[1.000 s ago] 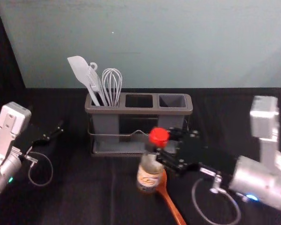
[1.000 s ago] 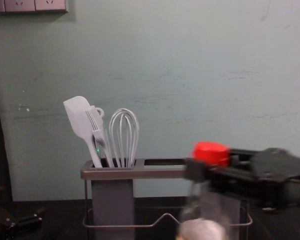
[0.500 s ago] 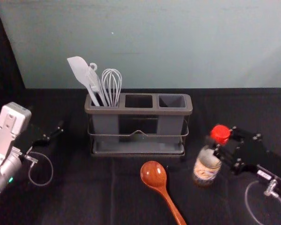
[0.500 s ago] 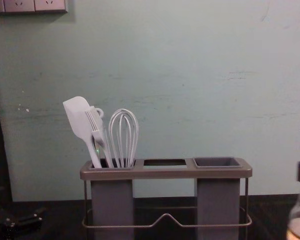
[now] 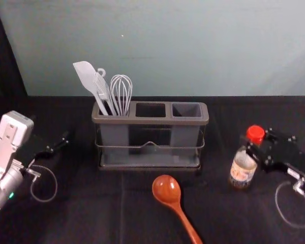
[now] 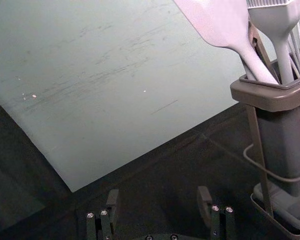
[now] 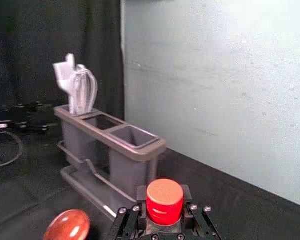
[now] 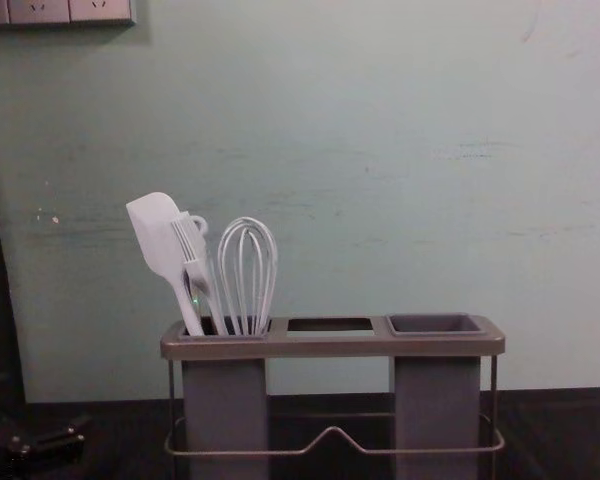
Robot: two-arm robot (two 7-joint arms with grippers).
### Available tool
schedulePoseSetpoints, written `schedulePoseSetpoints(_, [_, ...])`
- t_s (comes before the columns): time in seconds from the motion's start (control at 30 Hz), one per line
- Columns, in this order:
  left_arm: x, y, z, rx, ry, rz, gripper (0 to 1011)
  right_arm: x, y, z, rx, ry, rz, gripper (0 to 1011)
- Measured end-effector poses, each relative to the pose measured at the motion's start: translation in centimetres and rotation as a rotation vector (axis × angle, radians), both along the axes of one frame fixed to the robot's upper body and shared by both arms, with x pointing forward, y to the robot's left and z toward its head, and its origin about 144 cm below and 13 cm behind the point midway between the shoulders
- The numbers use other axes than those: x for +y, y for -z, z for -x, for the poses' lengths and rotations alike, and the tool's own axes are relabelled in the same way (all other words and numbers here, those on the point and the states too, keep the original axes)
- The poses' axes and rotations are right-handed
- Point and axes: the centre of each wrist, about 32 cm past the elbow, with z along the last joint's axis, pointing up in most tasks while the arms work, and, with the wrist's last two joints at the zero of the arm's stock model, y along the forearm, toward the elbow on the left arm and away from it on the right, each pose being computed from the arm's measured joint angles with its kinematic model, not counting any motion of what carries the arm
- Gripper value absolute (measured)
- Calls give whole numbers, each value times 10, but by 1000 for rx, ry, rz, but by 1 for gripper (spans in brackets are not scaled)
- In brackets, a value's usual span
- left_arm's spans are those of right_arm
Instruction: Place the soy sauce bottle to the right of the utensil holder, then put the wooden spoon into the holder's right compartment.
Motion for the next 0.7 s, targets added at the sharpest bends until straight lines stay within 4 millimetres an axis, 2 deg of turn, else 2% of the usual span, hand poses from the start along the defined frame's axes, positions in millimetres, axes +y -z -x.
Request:
schedulePoseSetpoints(0.37, [0,0,0,0,0,0,1011,6,4,-51,35,25,-60,383])
schedulePoseSetpoints(0.7, [0,0,0,0,0,0,1011,21,0,-78,41,11,-83,383])
